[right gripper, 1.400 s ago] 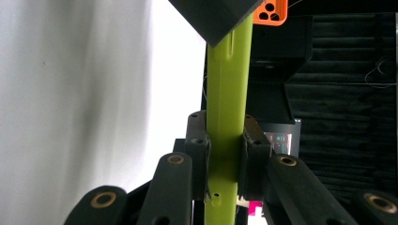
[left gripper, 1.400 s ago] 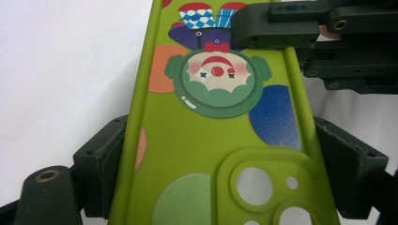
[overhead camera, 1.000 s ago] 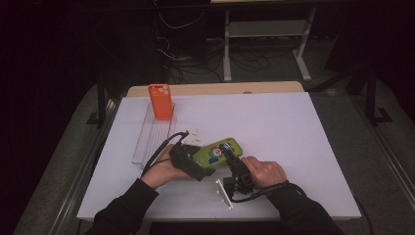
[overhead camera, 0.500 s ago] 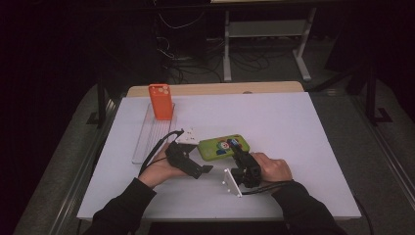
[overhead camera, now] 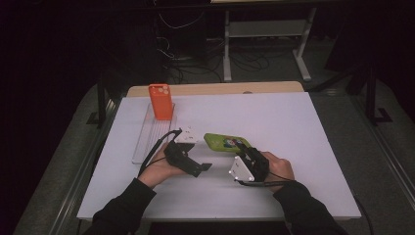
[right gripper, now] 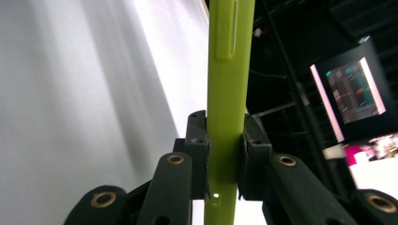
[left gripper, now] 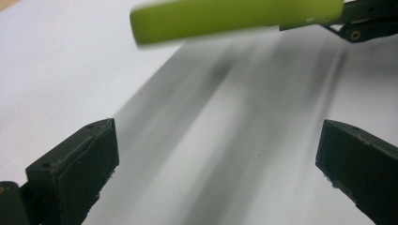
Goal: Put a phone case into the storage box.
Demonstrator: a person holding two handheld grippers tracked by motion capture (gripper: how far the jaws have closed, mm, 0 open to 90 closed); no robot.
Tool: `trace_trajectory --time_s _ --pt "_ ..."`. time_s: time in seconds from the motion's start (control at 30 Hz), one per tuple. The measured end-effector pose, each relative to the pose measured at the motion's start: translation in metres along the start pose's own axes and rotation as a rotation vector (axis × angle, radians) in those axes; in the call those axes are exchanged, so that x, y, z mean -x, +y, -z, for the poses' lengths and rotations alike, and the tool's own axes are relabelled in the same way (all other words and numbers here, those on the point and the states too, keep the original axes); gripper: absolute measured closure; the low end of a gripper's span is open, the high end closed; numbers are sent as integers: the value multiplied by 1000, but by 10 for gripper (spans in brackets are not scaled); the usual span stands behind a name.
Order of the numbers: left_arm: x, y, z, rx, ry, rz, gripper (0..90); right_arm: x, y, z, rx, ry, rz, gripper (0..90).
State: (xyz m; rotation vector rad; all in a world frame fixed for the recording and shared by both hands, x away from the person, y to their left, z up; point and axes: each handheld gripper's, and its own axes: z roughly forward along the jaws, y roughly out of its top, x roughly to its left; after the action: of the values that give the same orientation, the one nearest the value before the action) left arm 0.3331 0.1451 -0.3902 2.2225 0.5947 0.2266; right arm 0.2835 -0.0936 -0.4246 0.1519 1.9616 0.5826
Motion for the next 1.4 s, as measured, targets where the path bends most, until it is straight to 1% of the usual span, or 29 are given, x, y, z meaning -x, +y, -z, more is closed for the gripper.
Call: trace_trajectory --time_s 0.03,0.07,0.1,0.13,0.17,0.2,0.27,0.37,0.43,0.5,0.53,0.63,0.7,0.73,0.77,0.83,0.9,0.97,1.0,1.1,1.13,1.17,1.2,1.23,1.27,1.3,1.33,1.37,1.4 --pt "-1 0 0 -3 -3 -5 0 2 -1 0 -3 15 -15 757" --pt "-1 0 0 -8 -2 -4 0 2 -1 0 -11 26 -73 757" --pt "0 0 -1 -8 -1 0 0 2 -1 1 -14 31 -117 758" --pt "-1 0 0 -17 -2 -12 0 4 -2 0 -17 39 -139 757" --pt "-1 0 0 -29 -1 -19 0 4 -2 0 -14 57 -188 757" --pt "-1 0 0 -35 -1 -21 0 5 -3 0 -18 57 -200 757" --pt "-1 0 0 -28 2 -29 0 9 -5 0 -21 83 -238 757" --pt "-1 0 0 -27 2 -27 0 14 -8 -1 -29 111 -292 757" --pt "-1 0 0 -28 1 -23 0 16 -10 -1 -31 133 -350 757" --pt "0 -1 -1 -28 0 -7 0 18 -11 -2 -32 160 -420 757" --pt "0 -1 -1 -27 2 -5 0 20 -12 -2 -33 170 -435 757" --pt "-1 -1 -1 -23 5 -6 0 23 -14 -3 -25 195 -511 757" --pt "0 -1 -1 -10 4 9 0 25 -16 -4 -24 225 -579 757" --pt "0 -1 -1 -13 3 9 0 25 -17 -5 -27 236 -598 756" --pt "0 -1 -1 -12 4 9 0 25 -17 -5 -27 250 -632 757" --pt "0 -1 -1 -11 4 11 0 27 -19 -6 -23 273 -672 757" --pt "-1 -1 0 -19 4 -2 0 29 -21 -7 -17 299 -724 757" --pt "-1 -1 -1 -15 3 0 0 32 -23 -7 -15 320 -762 756" --pt "0 -1 -1 -6 3 11 0 33 -23 -7 -18 329 -781 757" --pt "-2 -1 0 -8 7 4 0 35 -26 -8 -17 362 -843 756" --pt "-2 -1 0 -4 6 7 0 35 -25 -7 -14 385 -897 756" --pt "-2 0 0 10 9 24 0 36 -26 -8 -9 394 -901 756" --pt "-2 0 1 14 8 31 0 36 -27 -8 -10 410 -931 757" --pt "-2 1 1 24 10 38 0 36 -27 -8 -2 419 -944 756" --pt "-2 1 1 42 9 58 0 36 -26 -8 0 424 -959 757" --pt "-4 2 2 51 14 53 0 36 -26 -8 6 431 -972 757" --pt "-5 3 2 61 15 57 0 36 -25 -8 11 437 -982 757" --pt "-4 3 3 74 13 86 0 36 -24 -8 15 441 -987 756" --pt "-5 3 4 87 18 91 0 35 -24 -7 18 444 -990 757"
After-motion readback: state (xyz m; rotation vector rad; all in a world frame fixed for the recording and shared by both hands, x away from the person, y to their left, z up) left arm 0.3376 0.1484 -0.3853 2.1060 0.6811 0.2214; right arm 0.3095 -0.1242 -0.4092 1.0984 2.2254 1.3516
